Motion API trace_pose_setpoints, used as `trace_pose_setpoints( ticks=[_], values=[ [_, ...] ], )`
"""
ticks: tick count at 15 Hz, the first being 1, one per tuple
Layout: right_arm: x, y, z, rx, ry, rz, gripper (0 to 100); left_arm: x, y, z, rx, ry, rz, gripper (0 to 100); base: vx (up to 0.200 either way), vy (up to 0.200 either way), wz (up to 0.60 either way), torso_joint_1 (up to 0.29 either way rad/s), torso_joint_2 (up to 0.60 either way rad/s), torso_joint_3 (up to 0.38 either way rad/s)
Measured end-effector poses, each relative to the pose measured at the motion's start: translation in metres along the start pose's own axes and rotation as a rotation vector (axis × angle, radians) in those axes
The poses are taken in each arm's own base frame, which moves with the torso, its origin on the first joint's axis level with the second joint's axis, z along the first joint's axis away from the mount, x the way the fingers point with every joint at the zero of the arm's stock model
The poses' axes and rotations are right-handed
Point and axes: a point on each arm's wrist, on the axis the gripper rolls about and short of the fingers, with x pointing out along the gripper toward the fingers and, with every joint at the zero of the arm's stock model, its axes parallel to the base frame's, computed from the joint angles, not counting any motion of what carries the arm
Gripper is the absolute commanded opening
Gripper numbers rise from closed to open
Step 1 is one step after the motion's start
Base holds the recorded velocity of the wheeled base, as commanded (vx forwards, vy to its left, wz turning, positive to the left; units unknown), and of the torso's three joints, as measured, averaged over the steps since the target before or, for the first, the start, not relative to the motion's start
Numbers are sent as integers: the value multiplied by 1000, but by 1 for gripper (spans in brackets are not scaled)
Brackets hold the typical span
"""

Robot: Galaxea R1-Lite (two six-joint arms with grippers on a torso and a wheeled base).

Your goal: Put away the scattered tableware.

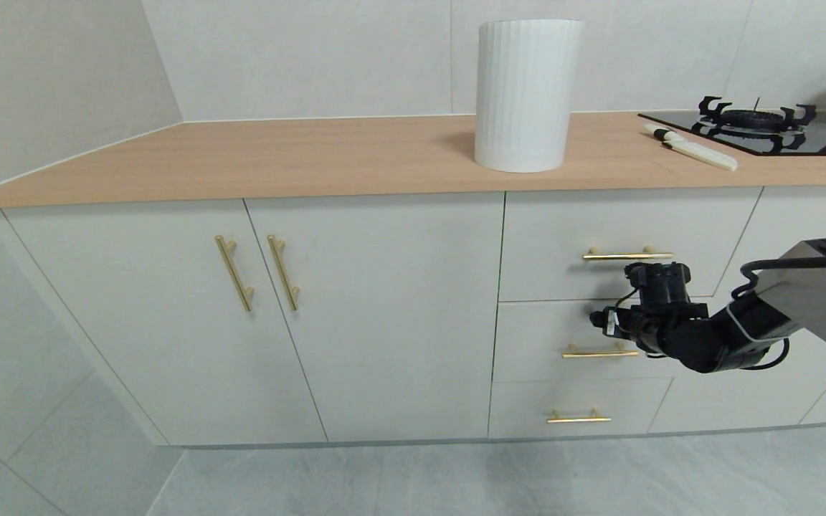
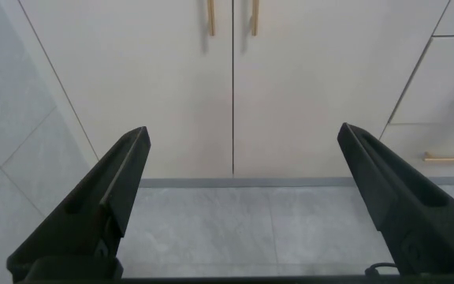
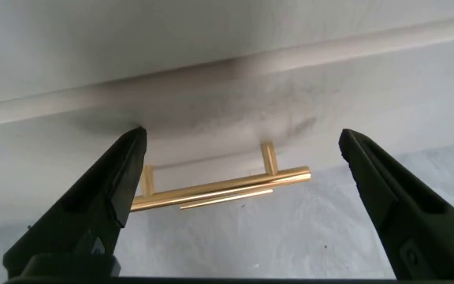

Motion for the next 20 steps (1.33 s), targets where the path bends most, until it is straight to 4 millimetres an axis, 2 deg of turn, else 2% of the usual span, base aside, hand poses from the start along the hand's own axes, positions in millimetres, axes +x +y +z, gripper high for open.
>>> trace_pose_setpoints(
  ticks=[3, 6, 7, 9, 10, 13, 15, 17, 18, 20],
  values=[
    [1, -1, 2, 9, -6, -2, 100, 0, 0, 0, 0, 0, 0, 100, 0, 0, 0, 0, 0, 0],
    [-9, -7, 9, 46, -25, -10, 100, 0, 0, 0, 0, 0, 0, 100, 0, 0, 0, 0, 0, 0],
    [-15, -9, 10, 56, -25, -11, 100, 0, 0, 0, 0, 0, 0, 100, 0, 0, 0, 0, 0, 0],
    [-45, -16, 17, 71, -27, -11, 100, 0, 0, 0, 0, 0, 0, 100, 0, 0, 0, 0, 0, 0],
    [-67, -21, 22, 77, -39, -9, 100, 0, 0, 0, 0, 0, 0, 100, 0, 0, 0, 0, 0, 0],
    [-150, -40, 41, 91, -130, -2, 100, 0, 0, 0, 0, 0, 0, 100, 0, 0, 0, 0, 0, 0],
    [-217, -57, 50, 80, -249, -4, 100, 0, 0, 0, 0, 0, 0, 100, 0, 0, 0, 0, 0, 0],
    [-277, -74, 45, 41, -346, -9, 100, 0, 0, 0, 0, 0, 0, 100, 0, 0, 0, 0, 0, 0],
    [-307, -83, 39, 18, -390, -12, 100, 0, 0, 0, 0, 0, 0, 100, 0, 0, 0, 0, 0, 0],
    [-355, -100, 19, -23, -423, -20, 100, 0, 0, 0, 0, 0, 0, 100, 0, 0, 0, 0, 0, 0]
  ],
)
